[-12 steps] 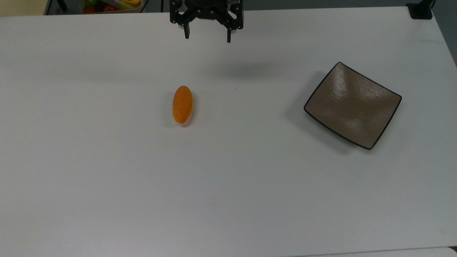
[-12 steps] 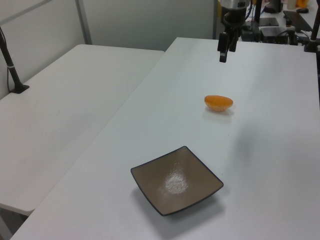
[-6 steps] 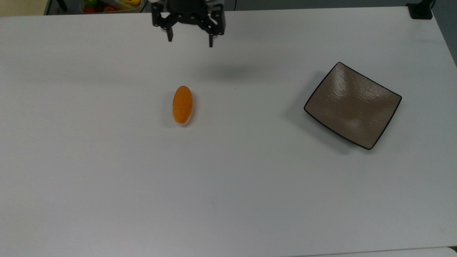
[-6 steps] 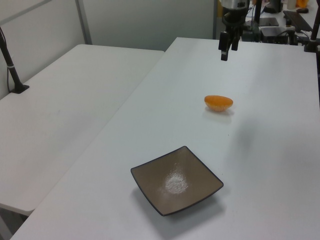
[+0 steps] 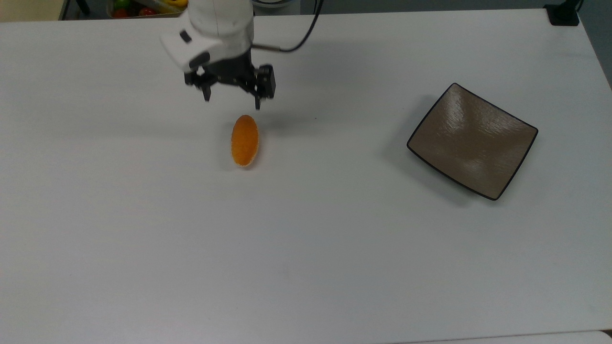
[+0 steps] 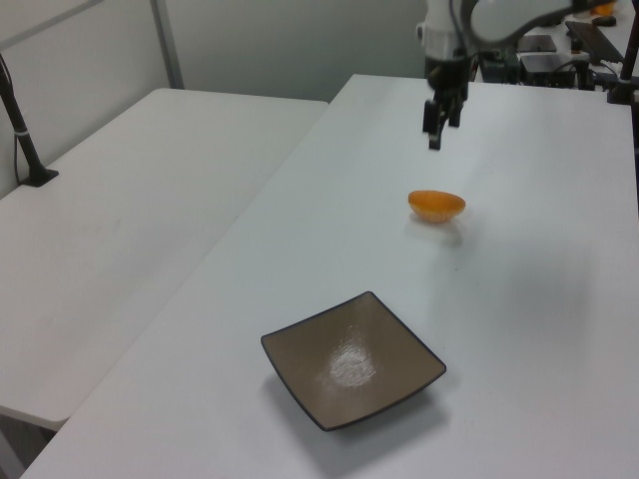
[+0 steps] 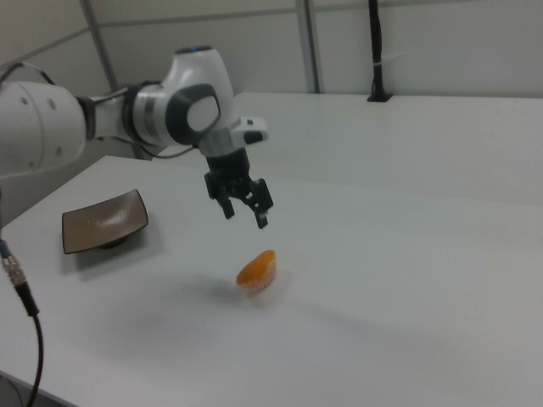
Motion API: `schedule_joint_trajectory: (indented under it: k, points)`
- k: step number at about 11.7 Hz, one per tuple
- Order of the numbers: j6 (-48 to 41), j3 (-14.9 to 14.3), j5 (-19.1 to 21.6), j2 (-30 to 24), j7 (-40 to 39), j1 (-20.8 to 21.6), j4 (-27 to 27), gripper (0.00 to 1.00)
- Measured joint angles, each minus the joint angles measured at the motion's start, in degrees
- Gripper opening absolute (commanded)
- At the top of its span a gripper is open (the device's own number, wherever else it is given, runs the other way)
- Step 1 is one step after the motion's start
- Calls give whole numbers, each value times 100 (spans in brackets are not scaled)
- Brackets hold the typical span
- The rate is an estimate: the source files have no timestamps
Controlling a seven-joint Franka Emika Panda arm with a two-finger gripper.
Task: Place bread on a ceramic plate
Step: 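Lower the open gripper onto the orange bread roll and close it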
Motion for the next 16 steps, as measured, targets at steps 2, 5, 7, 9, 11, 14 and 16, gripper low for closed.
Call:
schedule_joint_trajectory:
  k: [2, 5, 7, 9, 11, 14, 16]
  points:
    - [294, 8, -115, 395, -1, 12, 1, 100]
    - [400, 31, -332, 793, -1, 38, -1, 100]
    - [544, 43, -463, 984, -7, 93, -74, 100]
    - [726, 46, -554, 1151, -7, 153, -162, 44]
    - [737, 51, -634, 1188, -10, 163, -169, 32]
    - [738, 54, -636, 1162, -22, 163, -165, 33]
    - [738, 55, -636, 1144, -22, 163, -152, 33]
